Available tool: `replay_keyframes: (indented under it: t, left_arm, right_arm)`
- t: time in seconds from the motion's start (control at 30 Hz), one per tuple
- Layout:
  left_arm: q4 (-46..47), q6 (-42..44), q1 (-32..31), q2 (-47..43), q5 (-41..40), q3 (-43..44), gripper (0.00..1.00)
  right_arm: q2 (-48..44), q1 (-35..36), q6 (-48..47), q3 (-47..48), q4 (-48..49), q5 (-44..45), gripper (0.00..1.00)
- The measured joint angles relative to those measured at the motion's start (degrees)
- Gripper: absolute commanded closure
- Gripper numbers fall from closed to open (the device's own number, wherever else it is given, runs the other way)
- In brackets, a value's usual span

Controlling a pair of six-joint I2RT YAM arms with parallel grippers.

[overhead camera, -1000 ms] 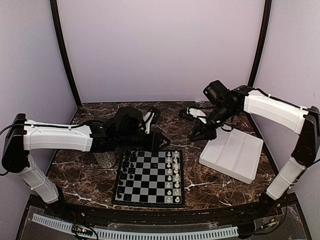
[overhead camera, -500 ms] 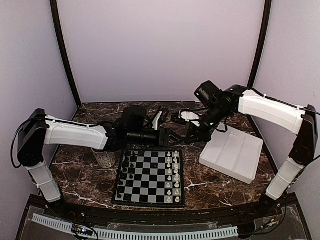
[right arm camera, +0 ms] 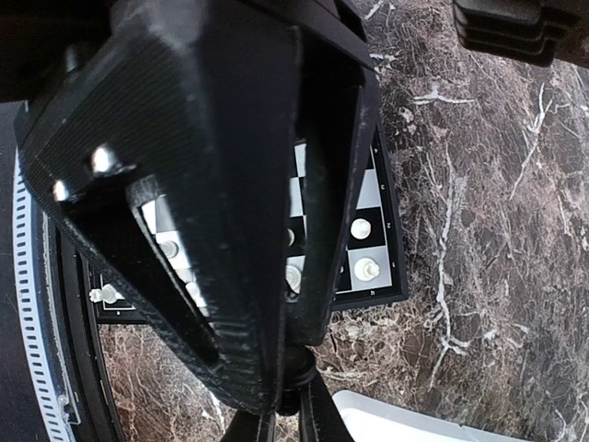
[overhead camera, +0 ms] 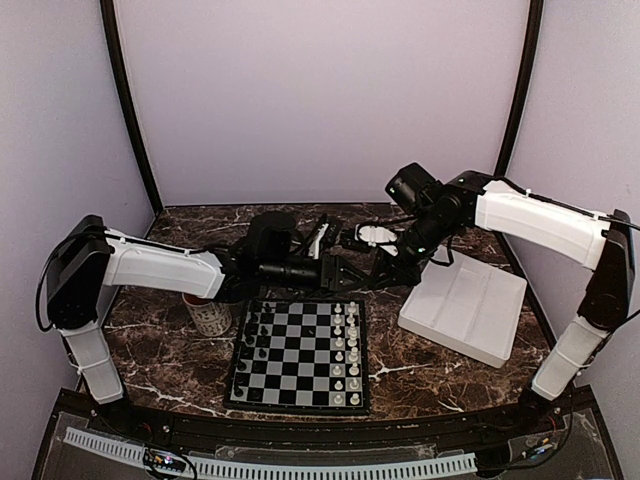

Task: Set up the chess pieces on the board
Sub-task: Pass from the right arm to the left

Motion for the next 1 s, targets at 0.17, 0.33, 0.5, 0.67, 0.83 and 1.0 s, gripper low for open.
replay_keyframes:
  t: [0.17, 0.33, 0.5, 0.67, 0.83, 1.0]
  left_arm:
    - [2.4, -1.6, 0.5, 1.0, 1.4, 0.0, 0.81]
    - [4.2, -2.6, 0.6, 2.0, 2.7, 0.0, 0.88]
    - [5.5, -3.3, 0.9, 2.5, 3.7, 0.0, 0.91]
    - [7.2, -3.4, 1.5, 2.6, 4.0, 0.0, 0.92]
    - [8.1, -3.0, 2.4, 2.1, 3.5, -1.0, 0.92]
    - [9.0, -2.2, 3.5, 1.5, 2.4, -1.1, 0.92]
  right_arm:
    - [0.0, 0.1, -0.4, 0.0, -0.1, 0.3, 0.9]
    - [0.0, 0.2, -0.4, 0.0, -0.7, 0.8, 0.89]
    - [-0.1, 0.3, -0.3, 0.0, -0.7, 1.2, 0.79]
    - [-1.1, 0.3, -0.3, -0.4, -0.2, 3.3, 0.02]
    - [-6.5, -0.3, -1.2, -1.8, 0.8, 7.8, 0.02]
    - [-16.2, -8.2, 1.2, -4.4, 7.6, 8.5, 0.01]
